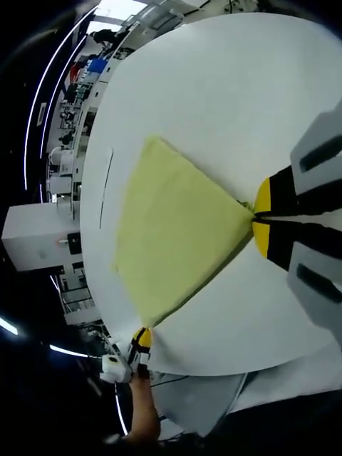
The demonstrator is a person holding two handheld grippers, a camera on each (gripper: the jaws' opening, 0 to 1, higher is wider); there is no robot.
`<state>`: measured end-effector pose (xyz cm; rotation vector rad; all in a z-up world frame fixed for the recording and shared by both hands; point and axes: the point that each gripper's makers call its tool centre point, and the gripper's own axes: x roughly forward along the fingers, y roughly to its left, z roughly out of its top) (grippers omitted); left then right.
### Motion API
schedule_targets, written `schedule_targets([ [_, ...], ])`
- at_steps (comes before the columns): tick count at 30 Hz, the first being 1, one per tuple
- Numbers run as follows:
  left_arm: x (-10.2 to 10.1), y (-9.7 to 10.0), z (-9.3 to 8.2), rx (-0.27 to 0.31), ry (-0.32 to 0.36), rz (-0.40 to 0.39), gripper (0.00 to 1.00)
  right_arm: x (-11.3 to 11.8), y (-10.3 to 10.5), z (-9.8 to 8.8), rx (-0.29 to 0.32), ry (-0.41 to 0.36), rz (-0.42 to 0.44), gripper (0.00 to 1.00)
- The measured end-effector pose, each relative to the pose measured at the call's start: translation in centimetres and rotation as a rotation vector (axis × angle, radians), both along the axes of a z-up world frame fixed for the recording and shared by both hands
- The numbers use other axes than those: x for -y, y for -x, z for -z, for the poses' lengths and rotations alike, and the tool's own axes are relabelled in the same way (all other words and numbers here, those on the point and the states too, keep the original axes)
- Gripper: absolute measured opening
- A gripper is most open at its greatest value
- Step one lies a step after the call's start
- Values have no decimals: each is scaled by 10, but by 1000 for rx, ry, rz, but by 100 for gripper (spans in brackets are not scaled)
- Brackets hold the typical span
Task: Fold the garment on the visible template until the final outline fits inside the template.
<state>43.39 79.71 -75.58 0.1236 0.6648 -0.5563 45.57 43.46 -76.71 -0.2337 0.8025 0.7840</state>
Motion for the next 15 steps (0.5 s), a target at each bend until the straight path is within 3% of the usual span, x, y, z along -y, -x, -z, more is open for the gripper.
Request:
schedule_targets([
  [9, 9, -2, 5, -33, 23, 30, 1, 0, -1, 0, -7, 1, 8, 0],
  [15, 7, 1, 8, -57, 35, 13, 0, 0, 0, 0, -11, 6, 3, 0],
])
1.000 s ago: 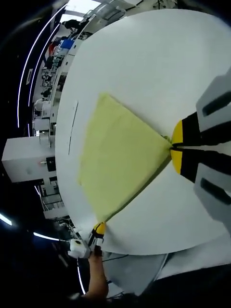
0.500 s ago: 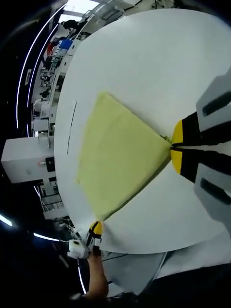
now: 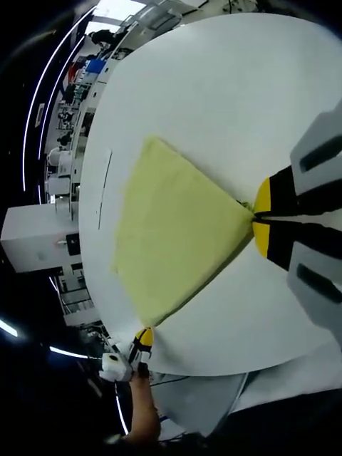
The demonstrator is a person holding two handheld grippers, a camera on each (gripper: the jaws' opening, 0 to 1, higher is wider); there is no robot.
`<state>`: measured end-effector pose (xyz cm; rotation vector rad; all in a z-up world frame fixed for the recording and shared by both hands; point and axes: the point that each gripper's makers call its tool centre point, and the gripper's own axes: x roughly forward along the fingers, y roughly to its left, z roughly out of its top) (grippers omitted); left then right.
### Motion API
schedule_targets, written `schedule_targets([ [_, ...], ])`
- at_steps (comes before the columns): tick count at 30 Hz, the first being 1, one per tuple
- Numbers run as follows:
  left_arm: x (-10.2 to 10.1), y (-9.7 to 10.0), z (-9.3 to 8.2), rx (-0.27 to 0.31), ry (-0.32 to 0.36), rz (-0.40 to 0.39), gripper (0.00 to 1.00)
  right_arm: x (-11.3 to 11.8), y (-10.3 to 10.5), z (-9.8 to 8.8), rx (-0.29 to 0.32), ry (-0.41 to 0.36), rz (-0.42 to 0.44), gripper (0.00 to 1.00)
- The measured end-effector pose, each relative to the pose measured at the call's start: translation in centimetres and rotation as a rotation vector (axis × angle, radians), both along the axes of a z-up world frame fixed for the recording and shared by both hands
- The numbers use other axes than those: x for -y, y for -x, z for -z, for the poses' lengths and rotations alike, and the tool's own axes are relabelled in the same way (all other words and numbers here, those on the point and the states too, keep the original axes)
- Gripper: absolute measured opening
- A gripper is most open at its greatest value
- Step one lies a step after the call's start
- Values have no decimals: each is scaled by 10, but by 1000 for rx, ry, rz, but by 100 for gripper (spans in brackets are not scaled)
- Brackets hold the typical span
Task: Fold the garment on the visible template until the final outline fits inside the template.
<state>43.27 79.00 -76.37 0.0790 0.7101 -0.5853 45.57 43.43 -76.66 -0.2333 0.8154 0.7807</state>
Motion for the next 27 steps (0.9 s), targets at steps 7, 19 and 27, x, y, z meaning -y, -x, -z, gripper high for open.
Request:
schedule_targets([
  [7, 0, 11, 1, -16, -2, 13, 0, 2, 4, 1, -5, 11, -9, 0],
  [19, 1, 25, 1, -22, -10, 8, 0, 3, 13, 1, -8, -1, -1, 0],
  [27, -5, 29, -3, -62, 31, -86, 22, 1, 3, -14, 6, -115, 138, 5],
])
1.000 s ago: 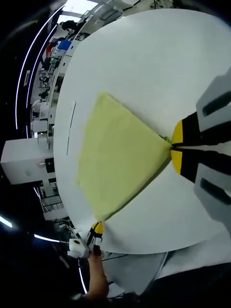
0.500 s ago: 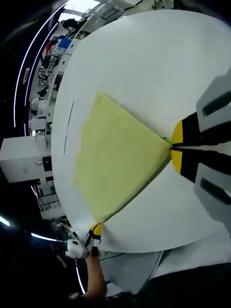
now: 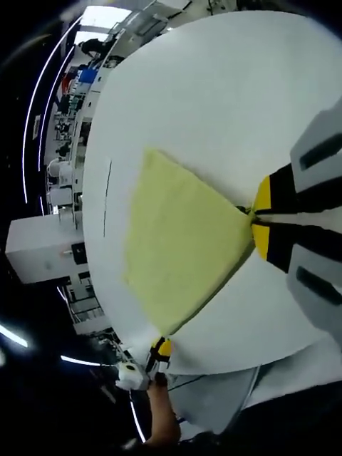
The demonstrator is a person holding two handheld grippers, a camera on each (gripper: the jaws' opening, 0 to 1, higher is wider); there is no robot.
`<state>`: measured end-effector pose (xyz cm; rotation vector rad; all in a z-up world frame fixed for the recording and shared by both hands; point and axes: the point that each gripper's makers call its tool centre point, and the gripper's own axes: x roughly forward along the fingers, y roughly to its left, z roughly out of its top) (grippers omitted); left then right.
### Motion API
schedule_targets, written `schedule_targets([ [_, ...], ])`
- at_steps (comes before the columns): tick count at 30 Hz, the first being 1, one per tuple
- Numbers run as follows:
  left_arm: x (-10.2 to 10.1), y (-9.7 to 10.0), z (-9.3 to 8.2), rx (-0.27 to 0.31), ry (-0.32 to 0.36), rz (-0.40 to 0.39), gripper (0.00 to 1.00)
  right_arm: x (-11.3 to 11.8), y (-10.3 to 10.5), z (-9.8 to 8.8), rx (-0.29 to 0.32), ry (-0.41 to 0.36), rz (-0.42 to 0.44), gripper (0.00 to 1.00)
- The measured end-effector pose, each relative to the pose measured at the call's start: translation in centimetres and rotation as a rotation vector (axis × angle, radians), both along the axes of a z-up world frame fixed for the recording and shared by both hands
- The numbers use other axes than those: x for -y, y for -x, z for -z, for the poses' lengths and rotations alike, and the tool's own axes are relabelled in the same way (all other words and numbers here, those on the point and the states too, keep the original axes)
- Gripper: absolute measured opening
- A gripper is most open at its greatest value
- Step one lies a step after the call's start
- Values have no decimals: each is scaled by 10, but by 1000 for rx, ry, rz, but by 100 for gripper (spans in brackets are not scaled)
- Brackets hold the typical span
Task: Fold the garment on the visible template until the final outline fits inside the template.
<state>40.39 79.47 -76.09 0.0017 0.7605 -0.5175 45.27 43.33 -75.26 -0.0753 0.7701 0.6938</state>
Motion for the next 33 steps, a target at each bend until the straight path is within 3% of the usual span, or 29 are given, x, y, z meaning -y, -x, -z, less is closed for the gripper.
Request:
schedule_targets([
  [4, -1, -4, -17, 20, 130, -98, 33, -3, -3, -11, 32, -21, 22, 35],
  [7, -6, -3, -26, 32, 113, -101, 47, -7, -2, -20, 37, -36, 30, 50],
  [11, -4, 0, -45, 58, 144, -121, 55, -14, 2, -33, 45, -52, 27, 58],
  [15, -2, 3, -57, 84, 143, -129, 63, -18, 2, -48, 75, -61, 36, 75],
  [19, -2, 5, -66, 94, 133, -151, 72, -22, 5, -64, 93, -72, 35, 81],
  [23, -8, 7, -71, 91, 79, -177, 80, -29, 11, -83, 112, -92, 26, 90],
  [25, -9, 7, -73, 96, 70, -183, 84, -35, 18, -91, 97, -107, 20, 95],
  [29, -8, 9, -85, 122, 94, -213, 86, -41, 26, -99, 98, -94, 18, 99],
  [31, -11, 8, -92, 165, 65, -225, 84, -42, 29, -101, 96, -92, 21, 99],
  [33, -16, 10, -96, 171, 48, -245, 84, -44, 31, -104, 97, -97, 30, 99],
])
